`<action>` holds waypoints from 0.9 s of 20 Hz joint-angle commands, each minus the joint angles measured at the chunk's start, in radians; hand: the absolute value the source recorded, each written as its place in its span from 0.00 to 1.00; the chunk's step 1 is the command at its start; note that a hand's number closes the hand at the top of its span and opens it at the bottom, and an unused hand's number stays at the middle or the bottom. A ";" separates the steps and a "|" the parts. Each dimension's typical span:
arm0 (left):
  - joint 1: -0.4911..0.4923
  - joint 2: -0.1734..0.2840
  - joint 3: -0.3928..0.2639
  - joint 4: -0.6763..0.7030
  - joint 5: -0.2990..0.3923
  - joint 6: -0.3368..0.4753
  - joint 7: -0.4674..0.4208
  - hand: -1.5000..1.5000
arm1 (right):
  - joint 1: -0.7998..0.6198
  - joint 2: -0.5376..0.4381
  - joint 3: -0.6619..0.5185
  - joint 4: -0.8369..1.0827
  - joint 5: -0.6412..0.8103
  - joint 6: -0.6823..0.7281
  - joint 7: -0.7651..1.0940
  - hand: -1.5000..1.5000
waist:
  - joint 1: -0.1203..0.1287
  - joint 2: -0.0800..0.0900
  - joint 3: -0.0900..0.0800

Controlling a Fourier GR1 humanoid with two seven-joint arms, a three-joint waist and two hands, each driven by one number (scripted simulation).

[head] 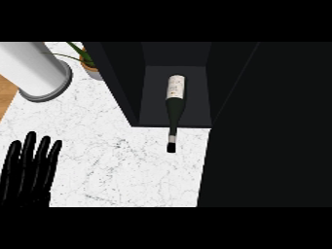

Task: Pick up the wine, place it into the cabinet and close the cabinet

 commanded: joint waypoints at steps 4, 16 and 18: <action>0.232 0.098 0.199 -0.060 0.102 -0.179 -0.097 0.00 | -0.009 0.077 0.237 -0.129 0.022 -0.083 0.142 1.00 | 0.003 -0.002 -0.002; 0.460 0.170 0.493 -0.032 0.233 -0.478 -0.133 0.00 | -0.429 0.167 0.563 0.108 0.372 -0.453 0.201 1.00 | 0.013 -0.001 -0.002; 0.421 0.211 0.583 -0.028 0.312 -0.512 -0.076 0.00 | -0.513 0.168 0.553 0.205 0.387 -0.493 0.167 1.00 | 0.010 0.002 -0.002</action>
